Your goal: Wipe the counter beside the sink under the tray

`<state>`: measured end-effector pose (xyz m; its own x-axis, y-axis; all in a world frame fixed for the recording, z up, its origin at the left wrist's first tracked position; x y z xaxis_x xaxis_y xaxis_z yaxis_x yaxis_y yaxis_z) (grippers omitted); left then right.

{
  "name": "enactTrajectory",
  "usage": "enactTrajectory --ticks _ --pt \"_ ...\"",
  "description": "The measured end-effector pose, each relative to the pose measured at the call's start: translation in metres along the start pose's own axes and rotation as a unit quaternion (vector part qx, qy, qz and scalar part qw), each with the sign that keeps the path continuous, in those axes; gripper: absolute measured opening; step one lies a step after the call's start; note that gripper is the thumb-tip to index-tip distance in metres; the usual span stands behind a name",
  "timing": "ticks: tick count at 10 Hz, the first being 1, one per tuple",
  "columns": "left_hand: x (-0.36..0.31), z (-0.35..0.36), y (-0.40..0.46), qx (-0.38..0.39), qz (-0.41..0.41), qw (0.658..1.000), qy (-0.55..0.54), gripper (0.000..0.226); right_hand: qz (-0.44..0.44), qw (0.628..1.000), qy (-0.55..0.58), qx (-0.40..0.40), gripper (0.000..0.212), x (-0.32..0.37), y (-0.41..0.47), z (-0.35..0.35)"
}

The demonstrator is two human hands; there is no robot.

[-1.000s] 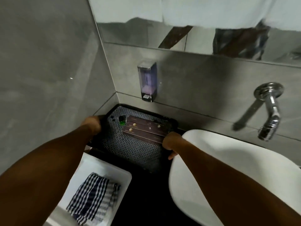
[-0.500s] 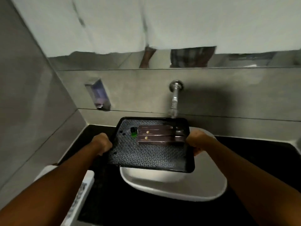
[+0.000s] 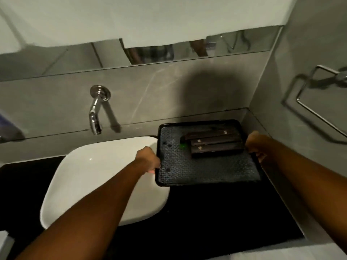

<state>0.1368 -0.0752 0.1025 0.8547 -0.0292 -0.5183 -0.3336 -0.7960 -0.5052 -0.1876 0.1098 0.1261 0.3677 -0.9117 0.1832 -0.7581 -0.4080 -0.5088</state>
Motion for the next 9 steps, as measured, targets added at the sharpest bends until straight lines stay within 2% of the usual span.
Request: enactTrajectory --ticks 1,2,3,5,6,7,8,9 --pt "-0.048 0.050 0.015 0.031 0.016 0.998 0.047 0.034 -0.004 0.999 0.009 -0.030 0.020 -0.043 0.023 -0.017" --pt "-0.067 0.089 0.028 0.054 0.009 0.997 0.055 0.034 0.013 0.999 -0.015 -0.041 0.022 -0.056 0.035 -0.015" --pt "-0.062 0.119 0.042 0.063 0.016 0.994 0.085 0.028 0.013 0.997 -0.043 -0.057 0.043 -0.068 0.075 0.011" --pt "-0.031 0.171 0.064 0.106 0.015 0.980 0.169 0.035 -0.041 0.992 -0.085 -0.087 0.031 -0.082 0.118 0.079" --pt "-0.023 0.183 0.060 0.085 0.033 0.972 0.217 0.036 -0.059 0.988 -0.118 -0.075 0.029 -0.094 0.124 0.105" --pt "-0.018 0.188 0.057 0.056 0.002 0.982 0.181 0.037 -0.049 0.987 -0.136 -0.067 0.047 -0.093 0.114 0.107" --pt "-0.022 0.189 0.053 0.068 0.004 0.982 0.175 0.039 -0.010 0.988 -0.141 -0.056 0.035 -0.083 0.104 0.103" --pt "-0.026 0.185 0.045 0.087 0.023 0.982 0.163 0.042 -0.033 0.985 -0.165 -0.033 0.038 -0.047 0.081 0.112"
Point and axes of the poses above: each hand's wrist, its own y-axis towards the middle knuckle, its own z-axis out of the palm, x = y × z, the point moved 3 cm from there along y, towards the middle knuckle, and after that the axes turned 9 degrees about -y, right-handed, at the moved point
